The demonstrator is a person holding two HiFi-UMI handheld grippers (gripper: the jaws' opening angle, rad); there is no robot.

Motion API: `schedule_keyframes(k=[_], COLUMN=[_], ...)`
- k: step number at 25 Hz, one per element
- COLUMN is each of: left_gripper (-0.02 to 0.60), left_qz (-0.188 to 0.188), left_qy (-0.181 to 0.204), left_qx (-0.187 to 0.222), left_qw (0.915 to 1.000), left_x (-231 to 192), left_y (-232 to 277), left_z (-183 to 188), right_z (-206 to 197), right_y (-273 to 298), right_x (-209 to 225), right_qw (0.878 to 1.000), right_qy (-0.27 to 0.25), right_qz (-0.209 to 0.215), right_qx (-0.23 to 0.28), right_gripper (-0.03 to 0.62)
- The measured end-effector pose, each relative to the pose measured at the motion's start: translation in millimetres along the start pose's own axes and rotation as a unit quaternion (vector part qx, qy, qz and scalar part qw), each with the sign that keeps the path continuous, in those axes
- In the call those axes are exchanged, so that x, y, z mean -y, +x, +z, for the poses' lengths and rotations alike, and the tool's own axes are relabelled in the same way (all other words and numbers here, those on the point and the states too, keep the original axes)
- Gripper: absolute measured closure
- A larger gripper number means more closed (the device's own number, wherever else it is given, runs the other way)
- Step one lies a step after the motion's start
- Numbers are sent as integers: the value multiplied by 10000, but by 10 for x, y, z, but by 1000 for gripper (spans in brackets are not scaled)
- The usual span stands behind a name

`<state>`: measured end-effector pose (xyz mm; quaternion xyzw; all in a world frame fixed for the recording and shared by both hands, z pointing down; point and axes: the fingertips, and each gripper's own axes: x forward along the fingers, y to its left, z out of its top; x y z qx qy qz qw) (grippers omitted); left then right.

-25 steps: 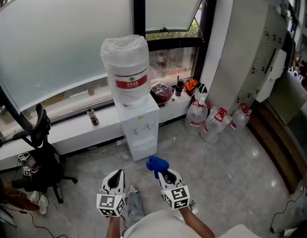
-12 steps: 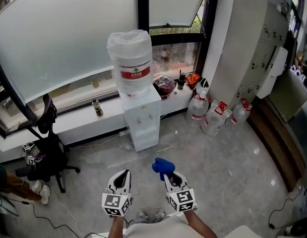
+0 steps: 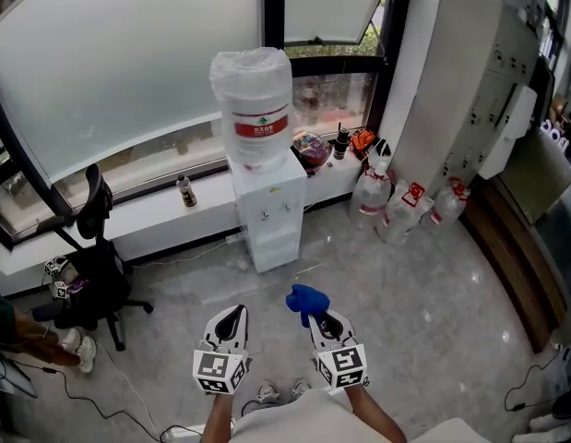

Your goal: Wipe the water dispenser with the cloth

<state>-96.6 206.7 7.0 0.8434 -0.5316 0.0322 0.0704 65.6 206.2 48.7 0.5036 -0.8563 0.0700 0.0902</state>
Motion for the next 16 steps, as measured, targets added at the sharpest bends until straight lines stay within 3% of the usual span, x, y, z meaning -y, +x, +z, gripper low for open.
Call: schedule_keyframes(k=[16], left_gripper=[570], left_qz=[5], left_qy=[2], left_qx=[154], left_qw=[9999], left_x=[-9], left_y=[83], left_z=[104], right_z=[156], right_y=[62], right_x=[49], right_qw=[9998], right_qy=[-34], right_qz=[0], right_qx=[180], right_gripper=[528])
